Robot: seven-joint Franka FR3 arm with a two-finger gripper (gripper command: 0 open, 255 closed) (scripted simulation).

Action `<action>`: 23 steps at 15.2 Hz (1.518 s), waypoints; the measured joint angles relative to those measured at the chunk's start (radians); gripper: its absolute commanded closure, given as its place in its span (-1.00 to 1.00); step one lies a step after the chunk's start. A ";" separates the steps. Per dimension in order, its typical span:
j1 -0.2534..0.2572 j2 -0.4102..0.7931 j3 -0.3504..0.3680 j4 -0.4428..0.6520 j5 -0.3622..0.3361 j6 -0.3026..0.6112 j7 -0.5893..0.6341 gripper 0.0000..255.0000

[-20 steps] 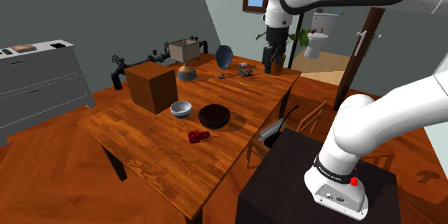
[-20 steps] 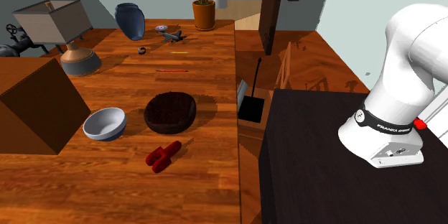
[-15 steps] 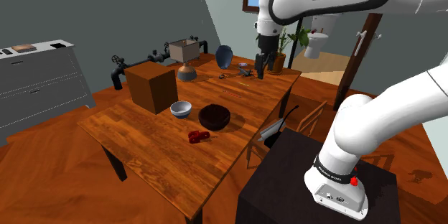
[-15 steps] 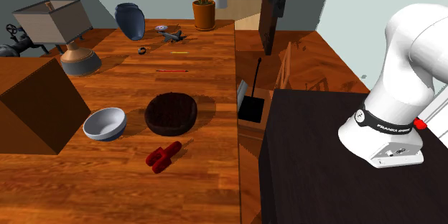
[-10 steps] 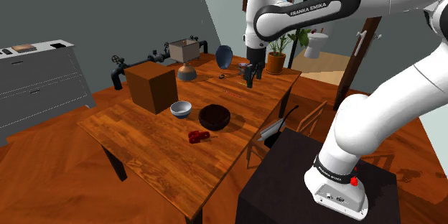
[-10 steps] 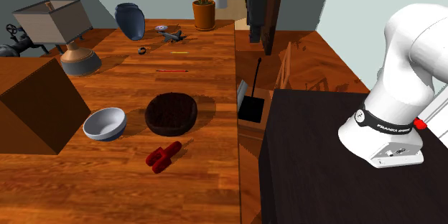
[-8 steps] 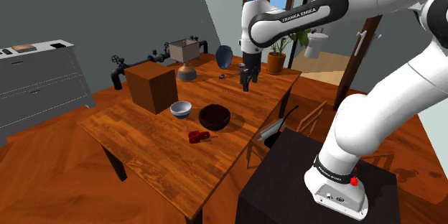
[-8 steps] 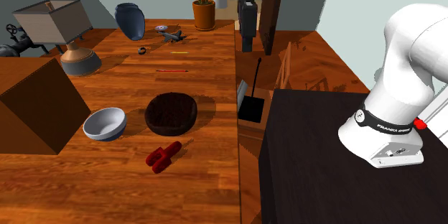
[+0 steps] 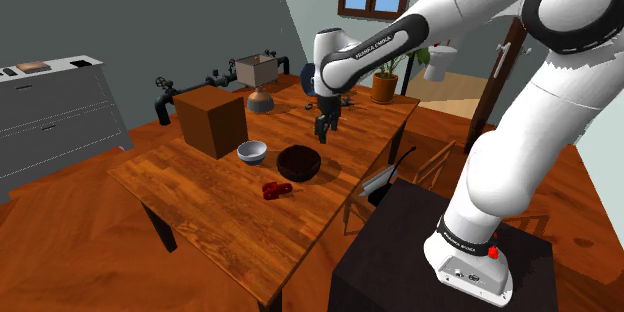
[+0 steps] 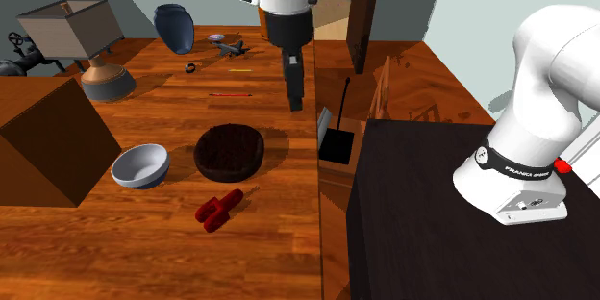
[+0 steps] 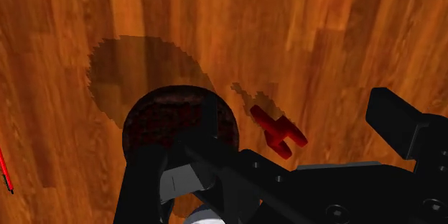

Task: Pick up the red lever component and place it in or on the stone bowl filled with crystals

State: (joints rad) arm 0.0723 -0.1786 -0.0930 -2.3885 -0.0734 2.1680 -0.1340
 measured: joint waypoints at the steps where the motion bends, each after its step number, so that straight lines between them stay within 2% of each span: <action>1: 0.005 0.039 0.002 0.008 0.005 0.030 -0.004 -1.00; 7: 0.023 0.277 0.016 0.102 0.032 0.172 -0.043 -1.00; 14: 0.031 0.543 0.042 0.269 0.054 0.269 -0.090 -1.00; 23: 0.040 0.890 0.077 0.578 0.055 0.304 -0.133 -1.00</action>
State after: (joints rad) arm 0.1123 0.7118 -0.0160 -1.8109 -0.0187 2.4722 -0.2666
